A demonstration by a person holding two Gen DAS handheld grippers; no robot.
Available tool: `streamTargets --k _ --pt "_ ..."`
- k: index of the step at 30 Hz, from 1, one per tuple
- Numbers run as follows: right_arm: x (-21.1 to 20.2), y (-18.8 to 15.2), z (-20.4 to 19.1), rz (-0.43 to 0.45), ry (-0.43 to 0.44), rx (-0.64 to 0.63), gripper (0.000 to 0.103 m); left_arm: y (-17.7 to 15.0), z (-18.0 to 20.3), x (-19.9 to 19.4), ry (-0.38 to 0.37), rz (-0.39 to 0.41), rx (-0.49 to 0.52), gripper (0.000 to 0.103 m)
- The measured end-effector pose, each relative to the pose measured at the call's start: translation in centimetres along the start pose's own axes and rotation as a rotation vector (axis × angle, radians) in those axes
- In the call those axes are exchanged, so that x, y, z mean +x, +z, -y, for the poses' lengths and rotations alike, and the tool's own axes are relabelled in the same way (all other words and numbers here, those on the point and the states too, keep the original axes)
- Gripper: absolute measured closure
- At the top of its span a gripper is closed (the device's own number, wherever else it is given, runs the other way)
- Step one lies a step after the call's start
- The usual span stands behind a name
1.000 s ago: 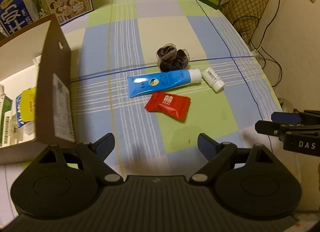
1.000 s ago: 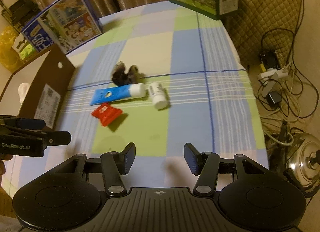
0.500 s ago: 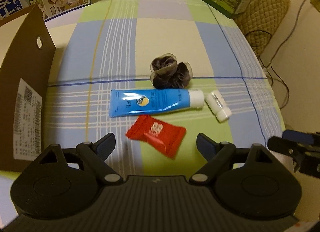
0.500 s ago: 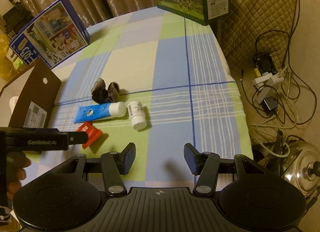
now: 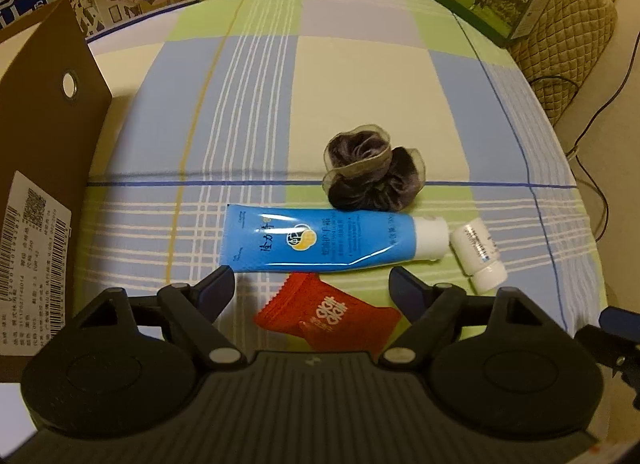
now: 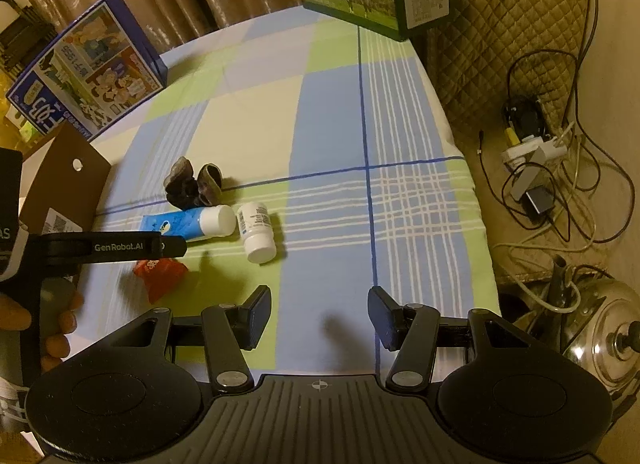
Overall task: Organize objects
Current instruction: 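Grasp the red candy packet with the left gripper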
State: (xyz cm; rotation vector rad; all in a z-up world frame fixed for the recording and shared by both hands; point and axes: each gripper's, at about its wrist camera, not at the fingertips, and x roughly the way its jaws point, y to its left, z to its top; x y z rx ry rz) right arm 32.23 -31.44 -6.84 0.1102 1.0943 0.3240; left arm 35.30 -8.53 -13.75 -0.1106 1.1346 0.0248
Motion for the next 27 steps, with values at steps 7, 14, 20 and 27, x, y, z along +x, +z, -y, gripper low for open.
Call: streamTargets --k 7,14,20,27 --pt "0.5 0.1 0.3 -0.009 0.003 0.005 0.052 -1.4 -1.1 0.4 0.008 -0.011 0.026 0.031" --pt "1.0 0.2 0.5 -0.019 0.012 0.011 0.052 -2.7 -2.7 -0.6 0.017 -0.005 0.049 0.035" --pt "1.3 0.2 0.3 -0.026 0.02 0.003 0.052 -2.3 -2.5 -0.6 -0.002 -0.001 0.079 0.037" --pt "1.1 0.1 0.4 -0.025 0.016 0.008 0.052 -2.2 -1.1 -0.5 -0.01 0.018 0.151 0.061"
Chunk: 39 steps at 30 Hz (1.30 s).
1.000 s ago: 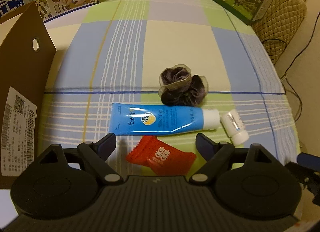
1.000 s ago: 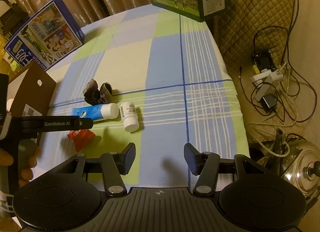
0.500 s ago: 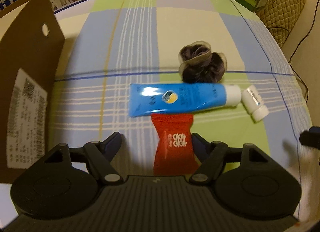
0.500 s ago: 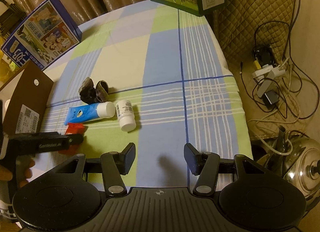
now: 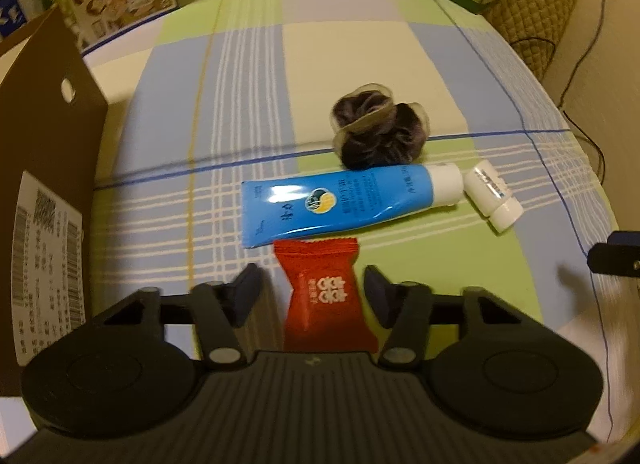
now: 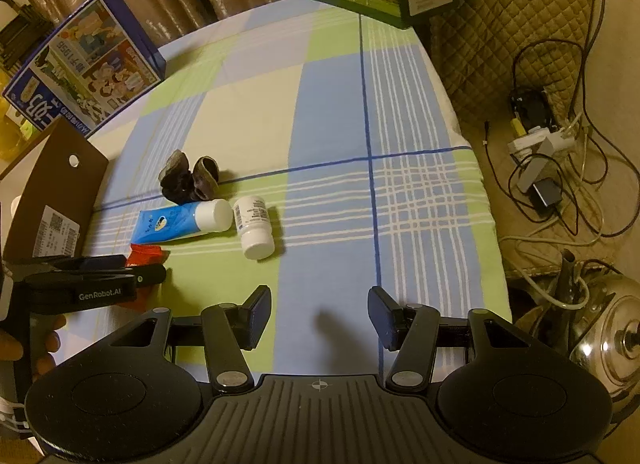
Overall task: Organize objects
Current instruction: 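Grasp the red candy packet with the left gripper, then grasp the blue tube with the right gripper while the left holds the red packet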
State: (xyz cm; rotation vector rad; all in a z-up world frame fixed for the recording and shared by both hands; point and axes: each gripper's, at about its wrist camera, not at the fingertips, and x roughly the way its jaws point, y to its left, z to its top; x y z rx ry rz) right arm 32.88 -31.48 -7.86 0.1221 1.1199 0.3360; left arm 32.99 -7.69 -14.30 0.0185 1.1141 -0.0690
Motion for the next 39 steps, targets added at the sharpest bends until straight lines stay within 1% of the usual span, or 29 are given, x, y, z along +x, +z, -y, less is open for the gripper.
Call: streamTargets --k 2,3,6,12,18,24,27,30,34,36,39 --pt "0.0 -0.1 0.0 0.0 0.001 0.001 0.052 -0.1 0.1 -0.1 -0.002 0.006 0.011 0.066" --pt "0.0 -0.1 0.0 0.0 0.003 0.0 0.052 -0.2 0.1 -0.1 -0.001 0.01 0.014 0.071" --pt "0.0 -0.1 -0.2 0.002 0.013 -0.007 0.052 -0.6 -0.3 -0.4 0.0 0.015 0.001 0.075" --pt "0.2 0.0 -1.0 0.005 0.042 -0.039 0.052 -2.1 -1.6 -1.3 0.026 0.009 -0.038 0.076" --pt "0.9 0.4 -2.4 0.011 0.09 -0.11 0.052 -4.4 -3.1 -2.9 0.057 -0.005 -0.087 0.076" --pt "2.1 1.8 -4.7 0.05 0.17 -0.24 0.052 -6.8 -5.2 -4.4 0.093 -0.015 -0.152 0.076" --pt "3.3 2.7 -6.2 0.06 0.211 -0.321 0.052 -7.9 -6.4 -5.0 0.116 -0.018 -0.191 0.076" --pt "4.7 3.5 -7.6 0.061 0.232 -0.399 0.052 -9.0 -7.8 -5.5 0.141 -0.018 -0.236 0.076" --pt "7.1 4.3 -9.2 0.044 0.206 -0.494 0.052 -10.3 -9.7 -6.3 0.181 -0.017 -0.299 0.076" --pt "8.2 4.5 -9.6 0.023 0.204 -0.523 0.052 -10.9 -10.7 -6.8 0.201 -0.017 -0.334 0.076" --pt "9.3 4.4 -10.2 0.015 0.181 -0.577 0.052 -11.7 -12.2 -7.5 0.228 -0.014 -0.377 0.076"
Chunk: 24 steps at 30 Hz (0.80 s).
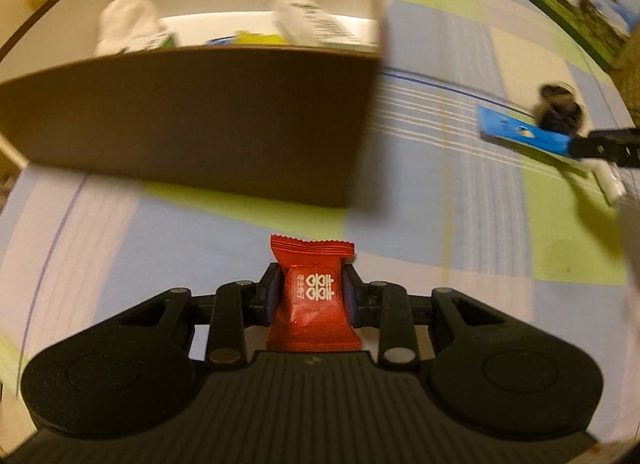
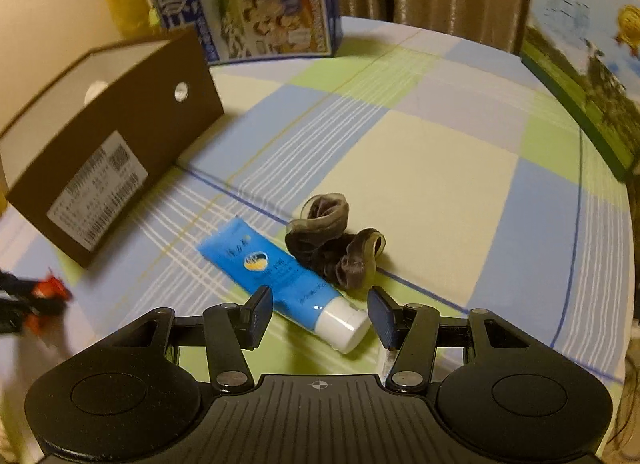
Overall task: Organize objects
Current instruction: 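Grasp the blue tube with the right gripper while the left holds the red packet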
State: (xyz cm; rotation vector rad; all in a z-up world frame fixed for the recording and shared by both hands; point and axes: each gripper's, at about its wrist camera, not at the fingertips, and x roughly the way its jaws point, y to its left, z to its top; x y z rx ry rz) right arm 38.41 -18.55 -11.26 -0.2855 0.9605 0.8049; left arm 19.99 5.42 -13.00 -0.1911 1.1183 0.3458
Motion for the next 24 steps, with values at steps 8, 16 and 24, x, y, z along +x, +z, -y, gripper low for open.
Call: streamTargets --k 8,16,24 --pt "0.6 0.3 -3.5 -0.017 0.062 -0.087 0.052 -0.2 -3.8 -0.3 0.035 -0.004 -0.08 0.076" --pt "3.2 1.4 -6.5 -0.043 0.034 -0.133 0.052 0.1 -5.5 -0.6 0.037 0.018 -0.091 0.076" --pt "4.7 2.1 -8.0 -0.069 0.015 -0.151 0.066 0.0 -6.3 -0.5 0.026 0.016 -0.092 0.076"
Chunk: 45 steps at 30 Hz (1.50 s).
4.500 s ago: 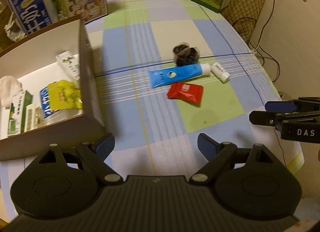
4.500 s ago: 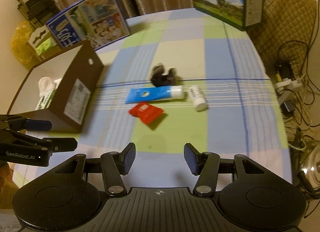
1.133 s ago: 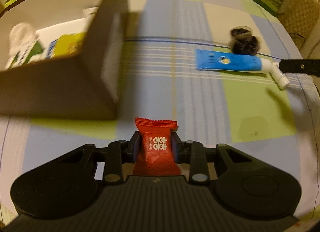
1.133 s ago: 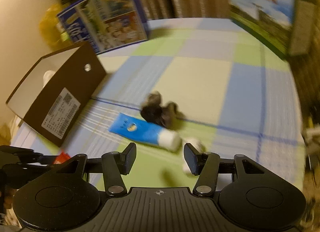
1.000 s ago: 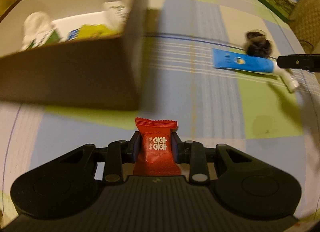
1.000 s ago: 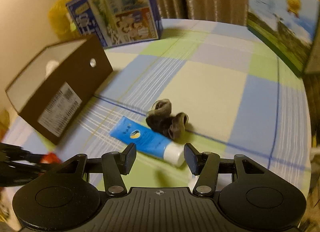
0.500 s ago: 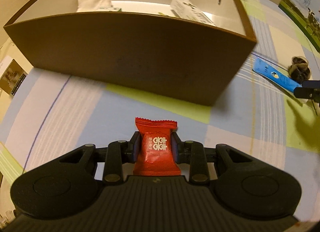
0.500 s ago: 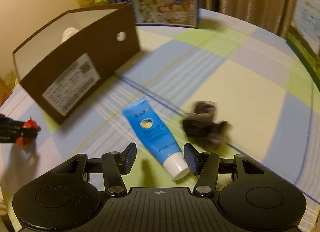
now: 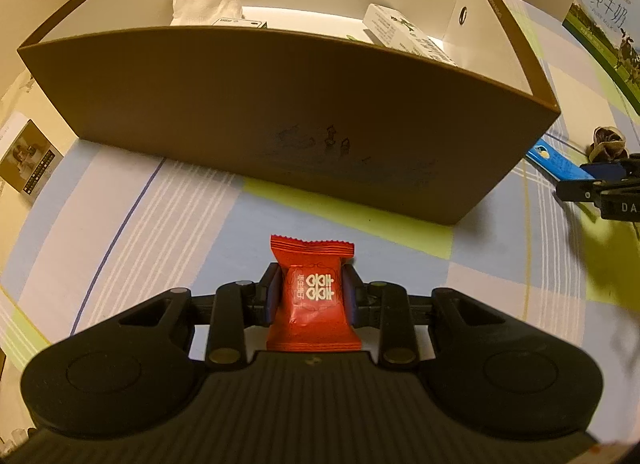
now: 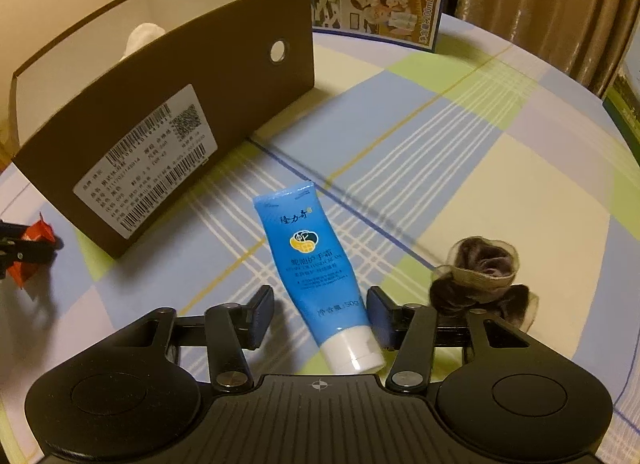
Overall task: Organize objects
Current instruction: 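Grasp the blue tube with the right gripper while the left holds the red packet, then carry the red packet and blue tube over the brown box with both grippers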
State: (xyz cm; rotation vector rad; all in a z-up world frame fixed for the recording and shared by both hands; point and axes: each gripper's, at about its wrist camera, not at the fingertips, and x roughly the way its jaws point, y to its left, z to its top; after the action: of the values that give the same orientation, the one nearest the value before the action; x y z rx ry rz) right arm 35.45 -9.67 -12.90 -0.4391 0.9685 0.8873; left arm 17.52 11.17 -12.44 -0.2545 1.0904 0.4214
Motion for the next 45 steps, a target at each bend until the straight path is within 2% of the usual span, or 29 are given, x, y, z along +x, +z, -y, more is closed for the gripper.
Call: streamTargets --k 1,3,14,19,32,45 --pt "-0.1 -0.1 -0.2 -0.001 0.003 0.007 0.07 -0.1 -0.2 0.0 -0.002 0.0 -0.001 0.076" --pt "-0.5 -0.5 -0.8 0.002 0.016 0.032 0.07 -0.1 -0.4 0.0 -0.01 0.002 -0.001 0.076" --pt "-4.1 -6.0 -7.3 -0.041 0.011 0.107 0.071 -1.1 -0.7 -0.5 -0.022 -0.029 0.044 0.076" --pt "-4.8 -7.2 -8.9 -0.053 0.015 0.117 0.07 -1.7 -0.7 -0.9 -0.048 -0.057 0.069 0.076" --pt "-3.2 -5.8 -10.1 -0.049 -0.045 0.085 0.07 -2.0 -1.0 -1.3 -0.096 -0.072 0.106 0.076" --pt "-1.8 -4.2 -10.4 -0.027 -0.069 0.079 0.066 -1.9 -1.9 -0.9 -0.099 -0.062 0.11 0.076"
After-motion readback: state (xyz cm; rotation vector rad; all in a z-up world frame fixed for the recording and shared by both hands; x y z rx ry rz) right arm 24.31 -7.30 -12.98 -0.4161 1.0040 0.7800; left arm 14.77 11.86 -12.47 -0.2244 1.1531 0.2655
